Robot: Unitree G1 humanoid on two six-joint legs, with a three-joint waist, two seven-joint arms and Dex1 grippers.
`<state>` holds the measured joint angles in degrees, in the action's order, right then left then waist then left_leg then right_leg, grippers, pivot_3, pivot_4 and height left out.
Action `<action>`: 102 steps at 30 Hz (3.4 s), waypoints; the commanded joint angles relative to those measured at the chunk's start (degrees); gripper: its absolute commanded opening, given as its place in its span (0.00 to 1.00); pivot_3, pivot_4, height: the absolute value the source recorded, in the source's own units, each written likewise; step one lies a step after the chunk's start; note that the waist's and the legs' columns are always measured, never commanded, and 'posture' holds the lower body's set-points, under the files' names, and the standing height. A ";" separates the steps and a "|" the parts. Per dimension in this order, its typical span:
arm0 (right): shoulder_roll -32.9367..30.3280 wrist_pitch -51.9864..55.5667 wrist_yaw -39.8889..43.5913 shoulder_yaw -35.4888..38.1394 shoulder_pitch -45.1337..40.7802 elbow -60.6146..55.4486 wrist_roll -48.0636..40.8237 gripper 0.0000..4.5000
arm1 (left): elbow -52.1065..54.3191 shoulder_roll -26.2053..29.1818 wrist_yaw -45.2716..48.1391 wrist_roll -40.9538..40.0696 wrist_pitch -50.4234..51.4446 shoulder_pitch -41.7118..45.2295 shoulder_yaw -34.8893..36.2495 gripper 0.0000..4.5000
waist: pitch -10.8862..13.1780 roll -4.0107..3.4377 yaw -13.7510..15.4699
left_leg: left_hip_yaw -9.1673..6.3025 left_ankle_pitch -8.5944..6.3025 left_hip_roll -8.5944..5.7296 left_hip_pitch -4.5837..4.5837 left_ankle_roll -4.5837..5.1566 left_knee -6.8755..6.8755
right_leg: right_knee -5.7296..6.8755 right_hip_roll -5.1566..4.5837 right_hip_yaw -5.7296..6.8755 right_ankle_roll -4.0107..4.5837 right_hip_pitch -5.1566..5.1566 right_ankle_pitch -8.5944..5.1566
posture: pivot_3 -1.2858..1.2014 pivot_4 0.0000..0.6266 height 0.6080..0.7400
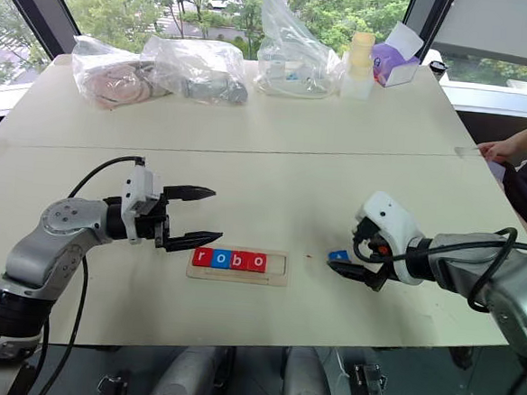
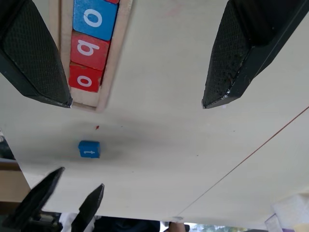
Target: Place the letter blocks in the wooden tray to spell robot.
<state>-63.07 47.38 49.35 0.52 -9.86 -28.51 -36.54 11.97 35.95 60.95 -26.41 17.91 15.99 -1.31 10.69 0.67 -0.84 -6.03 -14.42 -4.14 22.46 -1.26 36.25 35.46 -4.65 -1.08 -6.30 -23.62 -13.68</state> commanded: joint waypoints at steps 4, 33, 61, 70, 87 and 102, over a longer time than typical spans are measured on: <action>1.52 -31.66 16.99 -10.28 -3.01 18.29 18.09 0.98 | 1.71 0.24 -0.78 -0.05 -1.10 0.27 1.21 1.00 | 0.02 0.00 0.03 | 0.04 -0.01 -0.01 -0.05 0.00 0.06 | -0.01 -0.01 -0.07 -0.02 0.04 0.05 | 0.52 0.24 1.00; 15.83 -22.34 15.81 -14.26 -10.70 11.73 25.48 0.25 | 3.12 0.43 -2.07 -0.58 -0.78 -1.30 1.40 1.00 | 0.01 -0.03 0.31 | -0.13 0.03 0.01 -0.05 -0.11 0.02 | 0.08 -0.04 -0.14 0.09 -0.04 0.11 | 0.52 0.24 1.00; 19.55 -11.93 12.47 -21.58 -12.20 5.22 27.94 0.25 | 5.22 0.41 -3.26 -0.93 0.04 -2.97 1.68 1.00 | 0.01 -0.02 0.25 | -0.16 0.03 -0.02 -0.02 -0.11 0.03 | 0.06 -0.02 -0.07 0.10 -0.04 0.11 | 0.52 0.24 1.00; 19.84 -12.31 11.87 -22.06 -12.46 5.54 28.26 0.25 | 5.52 0.45 -3.66 -1.12 0.12 -3.14 1.49 1.00 | 0.01 -0.02 0.26 | -0.15 0.03 -0.02 -0.02 -0.11 0.03 | 0.06 -0.02 -0.07 0.10 -0.04 0.11 | 0.52 0.24 1.00; 20.60 -13.17 10.80 -22.44 -13.21 6.73 29.14 0.25 | 5.62 0.30 -3.74 -1.14 0.50 -2.86 1.36 1.00 | 0.01 -0.02 0.23 | -0.16 0.04 -0.02 -0.02 -0.11 0.03 | 0.07 -0.01 -0.07 0.10 -0.04 0.11 | 0.52 0.24 1.00; 19.76 -13.12 11.45 -21.71 -13.46 6.31 28.96 0.99 | 5.48 0.09 -3.80 -1.10 0.53 -2.65 1.15 1.00 | 0.01 -0.02 0.23 | -0.15 0.03 -0.02 -0.03 -0.11 0.03 | 0.07 0.00 -0.07 0.10 -0.04 0.11 | 0.52 0.24 1.00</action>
<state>-42.95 34.66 60.76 -22.08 -22.44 -20.94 -7.52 15.88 35.99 57.25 -26.77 18.60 12.96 -0.87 10.70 0.65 -0.60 -6.18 -14.38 -4.17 22.43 -1.37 36.28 35.53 -4.65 -1.15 -6.21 -23.66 -13.57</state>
